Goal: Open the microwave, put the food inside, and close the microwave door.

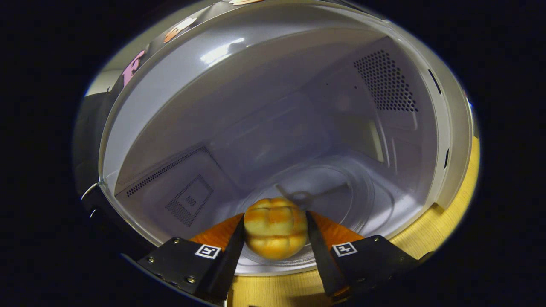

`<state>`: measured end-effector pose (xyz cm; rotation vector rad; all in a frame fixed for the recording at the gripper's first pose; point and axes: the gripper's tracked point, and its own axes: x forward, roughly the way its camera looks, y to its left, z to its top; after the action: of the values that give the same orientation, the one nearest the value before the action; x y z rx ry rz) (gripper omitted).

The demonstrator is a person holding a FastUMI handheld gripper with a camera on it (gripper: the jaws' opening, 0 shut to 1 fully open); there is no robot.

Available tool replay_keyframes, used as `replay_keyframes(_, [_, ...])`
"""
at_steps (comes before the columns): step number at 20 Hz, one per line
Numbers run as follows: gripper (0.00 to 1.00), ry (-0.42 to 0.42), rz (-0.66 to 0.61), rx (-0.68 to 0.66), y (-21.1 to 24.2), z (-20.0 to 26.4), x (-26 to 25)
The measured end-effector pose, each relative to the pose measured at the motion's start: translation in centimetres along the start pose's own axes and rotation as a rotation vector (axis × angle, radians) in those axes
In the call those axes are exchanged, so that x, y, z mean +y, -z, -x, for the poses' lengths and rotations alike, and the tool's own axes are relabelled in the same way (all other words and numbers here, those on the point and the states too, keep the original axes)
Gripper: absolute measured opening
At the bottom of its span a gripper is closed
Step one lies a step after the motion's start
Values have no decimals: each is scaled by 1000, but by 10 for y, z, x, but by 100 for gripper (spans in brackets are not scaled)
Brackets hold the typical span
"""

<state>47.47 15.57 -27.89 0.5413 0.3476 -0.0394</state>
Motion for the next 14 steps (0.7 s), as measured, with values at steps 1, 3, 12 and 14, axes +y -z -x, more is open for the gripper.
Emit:
replay_keyframes(1, [85, -2, 23, -8, 0, 2, 0])
replay_keyframes(3, [97, 1, 90, -28, -1, 9, -1])
replay_keyframes(12, [98, -190, 290, -29, 0, 128, 49])
replay_keyframes(14, [98, -268, 281, -37, -3, 172, 72])
